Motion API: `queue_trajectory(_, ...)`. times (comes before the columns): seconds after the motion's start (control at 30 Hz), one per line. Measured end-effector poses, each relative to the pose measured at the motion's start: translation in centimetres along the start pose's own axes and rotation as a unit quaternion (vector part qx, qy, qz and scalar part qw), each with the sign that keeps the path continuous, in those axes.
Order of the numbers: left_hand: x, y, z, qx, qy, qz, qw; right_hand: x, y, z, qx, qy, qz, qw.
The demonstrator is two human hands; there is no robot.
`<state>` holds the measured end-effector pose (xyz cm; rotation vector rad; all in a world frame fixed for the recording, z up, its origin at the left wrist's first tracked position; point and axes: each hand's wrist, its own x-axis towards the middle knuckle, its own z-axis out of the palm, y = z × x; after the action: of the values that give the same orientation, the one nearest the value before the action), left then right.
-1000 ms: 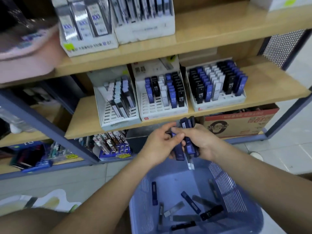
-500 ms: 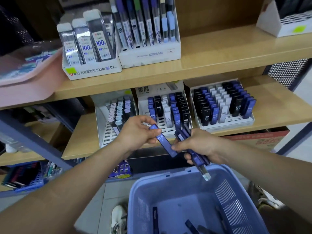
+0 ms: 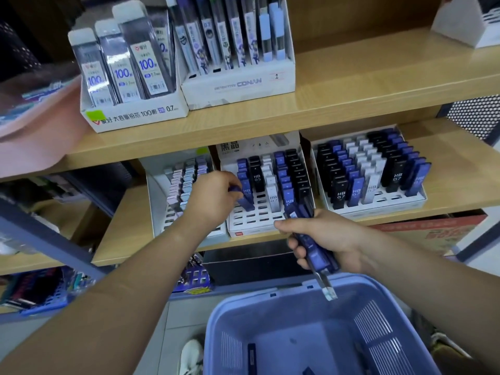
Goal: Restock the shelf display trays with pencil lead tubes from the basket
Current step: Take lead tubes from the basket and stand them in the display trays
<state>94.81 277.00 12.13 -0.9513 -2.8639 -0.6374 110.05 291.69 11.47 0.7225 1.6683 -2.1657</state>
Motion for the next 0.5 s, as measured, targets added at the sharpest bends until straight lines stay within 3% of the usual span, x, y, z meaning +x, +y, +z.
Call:
queue_trajectory(0.2,0.3,-0.2,0.0,0.045,-0.025,0.059,0.997,-0.1,0.5,0.4,-0.005,-0.002,0.002,1.000)
queue_trajectory(0.5,1.1,-0.5,1.1,0.021,-0.004,0.035,0.999,0.1,0.0,-0.2,0.070,0.024,-0.004,0.997)
